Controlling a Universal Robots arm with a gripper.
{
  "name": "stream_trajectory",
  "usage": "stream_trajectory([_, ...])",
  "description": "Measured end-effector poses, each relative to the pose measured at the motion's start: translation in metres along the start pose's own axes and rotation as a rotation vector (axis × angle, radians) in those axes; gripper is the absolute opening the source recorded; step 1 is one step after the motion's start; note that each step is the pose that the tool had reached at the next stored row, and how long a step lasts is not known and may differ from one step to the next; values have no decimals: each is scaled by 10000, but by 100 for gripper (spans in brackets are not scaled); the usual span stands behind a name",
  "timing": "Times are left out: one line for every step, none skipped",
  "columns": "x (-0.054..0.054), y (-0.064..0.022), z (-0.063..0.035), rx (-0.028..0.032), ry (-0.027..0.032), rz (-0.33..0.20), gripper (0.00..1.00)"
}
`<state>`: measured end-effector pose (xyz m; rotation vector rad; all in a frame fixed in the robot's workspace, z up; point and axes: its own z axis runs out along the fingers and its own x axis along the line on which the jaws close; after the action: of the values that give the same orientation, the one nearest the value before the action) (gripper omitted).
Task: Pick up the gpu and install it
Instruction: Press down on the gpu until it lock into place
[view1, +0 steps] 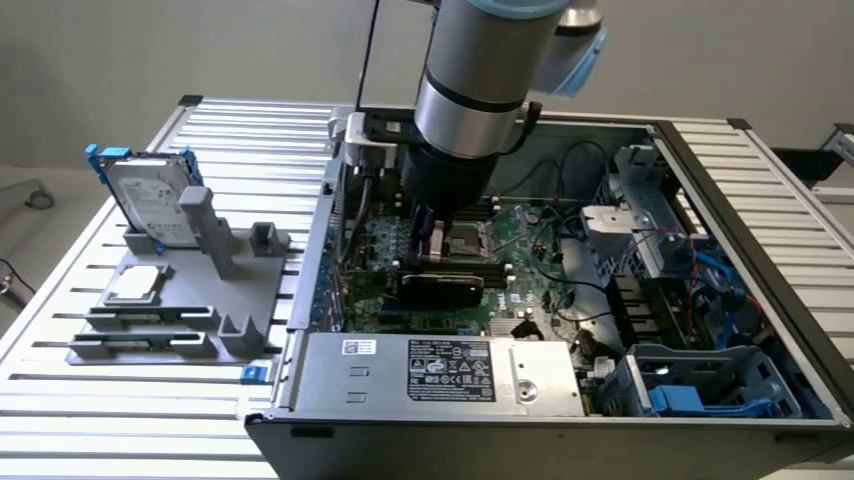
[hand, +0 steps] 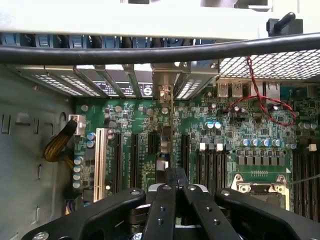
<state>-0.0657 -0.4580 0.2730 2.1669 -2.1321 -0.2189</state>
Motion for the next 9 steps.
stream_trajectory([-4,3,2,19,4,-8,11])
stream_trajectory([-8,5,7,44,5,-20,11])
stream_trajectory([-11,6,9,66,8,-33,11])
stream_trajectory([-12,6,11,92,12,-53,11])
stream_trajectory([-13,6,13,120,17,-77,11])
stream_trajectory([-13,6,13,142,23,-99,11])
stream_trajectory([-14,7,15,164,24,-114,11])
stream_trajectory([-16,7,18,191,27,-130,11])
stream_trajectory([-17,8,20,215,29,-144,11])
